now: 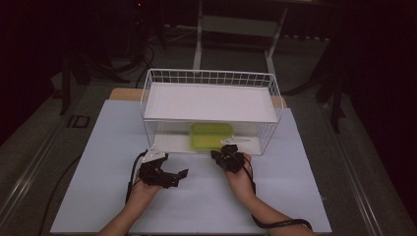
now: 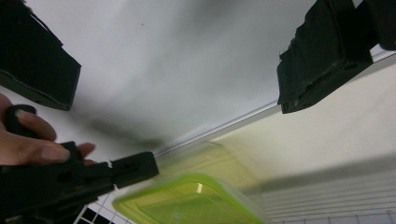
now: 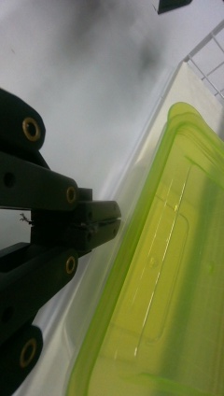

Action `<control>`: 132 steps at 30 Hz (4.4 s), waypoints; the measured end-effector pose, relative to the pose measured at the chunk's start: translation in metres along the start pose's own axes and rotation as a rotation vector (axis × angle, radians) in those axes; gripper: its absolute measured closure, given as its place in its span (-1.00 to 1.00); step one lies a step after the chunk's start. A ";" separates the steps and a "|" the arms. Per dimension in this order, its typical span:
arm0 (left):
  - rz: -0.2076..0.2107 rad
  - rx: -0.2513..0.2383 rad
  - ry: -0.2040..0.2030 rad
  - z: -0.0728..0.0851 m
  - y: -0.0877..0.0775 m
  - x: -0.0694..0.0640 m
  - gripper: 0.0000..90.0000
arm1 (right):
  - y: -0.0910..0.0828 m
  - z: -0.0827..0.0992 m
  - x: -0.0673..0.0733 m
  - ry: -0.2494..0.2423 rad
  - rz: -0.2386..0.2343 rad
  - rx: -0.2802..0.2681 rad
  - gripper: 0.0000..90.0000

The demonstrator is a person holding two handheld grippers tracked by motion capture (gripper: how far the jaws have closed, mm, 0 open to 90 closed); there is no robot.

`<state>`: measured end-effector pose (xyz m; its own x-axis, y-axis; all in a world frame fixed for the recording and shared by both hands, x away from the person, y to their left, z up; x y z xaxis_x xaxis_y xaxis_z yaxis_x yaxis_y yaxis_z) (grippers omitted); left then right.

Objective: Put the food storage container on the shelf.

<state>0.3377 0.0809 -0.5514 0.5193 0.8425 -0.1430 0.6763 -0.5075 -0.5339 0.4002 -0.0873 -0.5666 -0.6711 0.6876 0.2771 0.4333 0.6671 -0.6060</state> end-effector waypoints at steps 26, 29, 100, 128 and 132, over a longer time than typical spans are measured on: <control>0.021 0.003 0.006 0.004 0.003 -0.005 -1.00 | 0.025 -0.036 -0.027 0.037 0.041 -0.071 1.00; 0.020 -0.001 0.009 0.004 0.003 -0.005 -1.00 | 0.026 -0.036 -0.025 0.030 0.042 -0.069 1.00; 0.223 -0.125 0.108 -0.007 -0.067 -0.042 -1.00 | -0.137 0.027 0.018 -0.124 -0.199 -0.164 -0.59; 0.306 -0.135 0.238 0.020 -0.067 -0.061 -1.00 | -0.134 0.068 0.014 -0.256 -0.281 -0.097 -0.59; 0.301 -0.152 0.273 0.024 -0.066 -0.060 -1.00 | -0.128 0.074 0.010 -0.282 -0.284 -0.078 -0.59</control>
<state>0.2494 0.0680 -0.5280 0.8102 0.5849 -0.0372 0.5324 -0.7610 -0.3707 0.2933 -0.1870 -0.5418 -0.9049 0.3740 0.2033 0.2434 0.8464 -0.4737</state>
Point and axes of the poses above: each handheld gripper's, and its own axes: y roughly forward along the jaws, z roughly out of its underside, x roughly to its left, the point moved 8 cm from there along y, roughly forward along the jaws, and after that the axes turned 10 degrees about -z, right-handed, at the moved point
